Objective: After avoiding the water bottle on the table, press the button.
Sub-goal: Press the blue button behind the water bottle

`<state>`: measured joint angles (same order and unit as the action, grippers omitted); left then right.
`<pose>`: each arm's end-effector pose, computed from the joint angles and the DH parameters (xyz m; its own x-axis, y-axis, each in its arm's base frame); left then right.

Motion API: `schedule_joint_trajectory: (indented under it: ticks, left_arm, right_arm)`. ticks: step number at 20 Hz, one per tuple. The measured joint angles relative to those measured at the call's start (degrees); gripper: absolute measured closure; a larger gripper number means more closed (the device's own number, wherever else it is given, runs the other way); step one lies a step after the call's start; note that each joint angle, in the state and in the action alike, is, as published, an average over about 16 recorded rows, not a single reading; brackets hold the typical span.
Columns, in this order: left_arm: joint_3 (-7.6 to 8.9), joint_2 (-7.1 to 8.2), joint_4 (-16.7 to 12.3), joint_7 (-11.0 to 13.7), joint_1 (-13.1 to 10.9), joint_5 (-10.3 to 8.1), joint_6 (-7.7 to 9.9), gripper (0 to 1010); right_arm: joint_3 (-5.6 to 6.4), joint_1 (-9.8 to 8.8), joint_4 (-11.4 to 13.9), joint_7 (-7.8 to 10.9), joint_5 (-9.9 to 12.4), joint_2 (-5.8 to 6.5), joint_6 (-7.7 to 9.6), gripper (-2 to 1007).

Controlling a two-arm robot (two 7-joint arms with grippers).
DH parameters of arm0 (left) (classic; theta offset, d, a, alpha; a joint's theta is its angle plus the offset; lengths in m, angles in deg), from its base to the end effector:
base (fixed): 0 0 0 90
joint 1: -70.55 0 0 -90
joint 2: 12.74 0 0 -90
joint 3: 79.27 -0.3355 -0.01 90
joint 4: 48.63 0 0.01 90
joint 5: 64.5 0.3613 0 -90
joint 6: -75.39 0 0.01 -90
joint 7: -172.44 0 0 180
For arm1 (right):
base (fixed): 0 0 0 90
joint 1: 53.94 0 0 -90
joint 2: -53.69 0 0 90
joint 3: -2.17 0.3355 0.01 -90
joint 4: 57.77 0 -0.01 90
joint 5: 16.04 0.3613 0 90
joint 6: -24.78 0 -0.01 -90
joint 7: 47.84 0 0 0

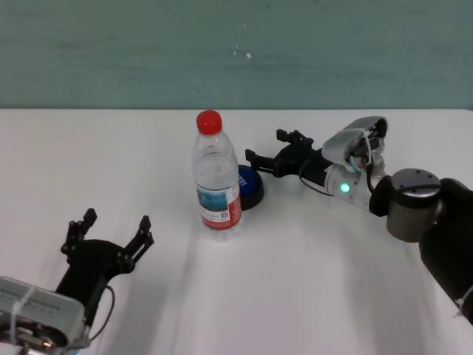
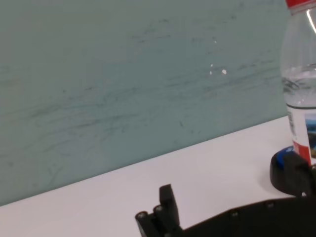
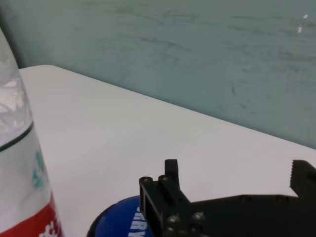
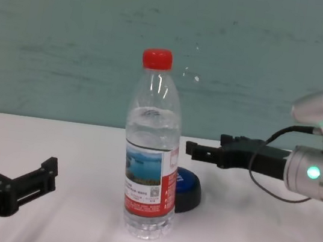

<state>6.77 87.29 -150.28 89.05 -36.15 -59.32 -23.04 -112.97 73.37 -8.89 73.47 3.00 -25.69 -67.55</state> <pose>0.2812 0.0212 -0.3656 0.2364 0.9421 0.2380 -0.9690 0.2467 -0.0139 0.5672 0.0100 -0.3209 0.6820 -0.7313 0.0060 0.7257 0.6757 -0.1294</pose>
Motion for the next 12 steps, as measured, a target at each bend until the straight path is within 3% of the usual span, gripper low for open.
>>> schedule_joint_trajectory:
  ticks: [12]
  left_arm:
    - [0.00,0.00,0.0,0.0,0.0,0.00,0.00,10]
  right_arm:
    - [-1.13,0.49,-1.1,0.40,-1.7,-1.08,-0.68,1]
